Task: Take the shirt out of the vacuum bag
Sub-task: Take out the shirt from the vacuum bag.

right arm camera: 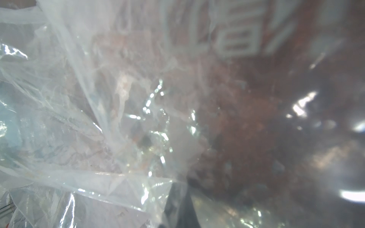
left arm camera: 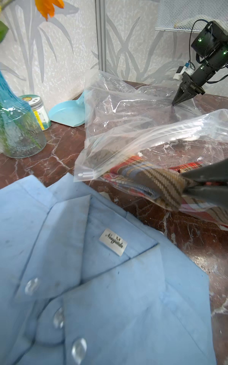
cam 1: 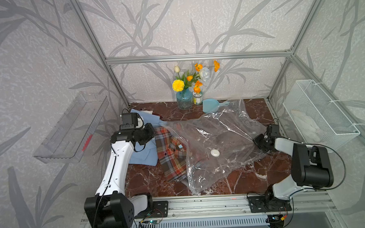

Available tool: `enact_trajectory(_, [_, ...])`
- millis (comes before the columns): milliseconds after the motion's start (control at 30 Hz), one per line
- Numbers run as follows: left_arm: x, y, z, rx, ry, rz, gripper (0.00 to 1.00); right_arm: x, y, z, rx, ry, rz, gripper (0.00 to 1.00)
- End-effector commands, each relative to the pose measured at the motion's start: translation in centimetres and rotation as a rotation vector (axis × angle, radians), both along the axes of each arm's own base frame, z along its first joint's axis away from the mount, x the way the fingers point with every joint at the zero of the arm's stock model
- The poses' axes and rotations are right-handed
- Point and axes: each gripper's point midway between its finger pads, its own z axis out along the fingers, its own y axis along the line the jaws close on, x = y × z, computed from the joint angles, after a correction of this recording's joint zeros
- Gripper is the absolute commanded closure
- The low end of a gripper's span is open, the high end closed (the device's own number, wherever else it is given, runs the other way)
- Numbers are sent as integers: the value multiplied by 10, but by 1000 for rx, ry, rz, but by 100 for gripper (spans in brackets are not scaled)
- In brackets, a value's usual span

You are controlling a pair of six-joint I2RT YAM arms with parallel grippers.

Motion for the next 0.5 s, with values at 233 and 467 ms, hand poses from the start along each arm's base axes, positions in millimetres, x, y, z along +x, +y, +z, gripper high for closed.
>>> enact_trajectory(233, [31,62,36,216,15,54,100,-22,-19,-26,-36,157,-39,100])
enact_trajectory(467, [58,94,49,294,36,95,100,-16,-23,-29,-37,160,-39,100])
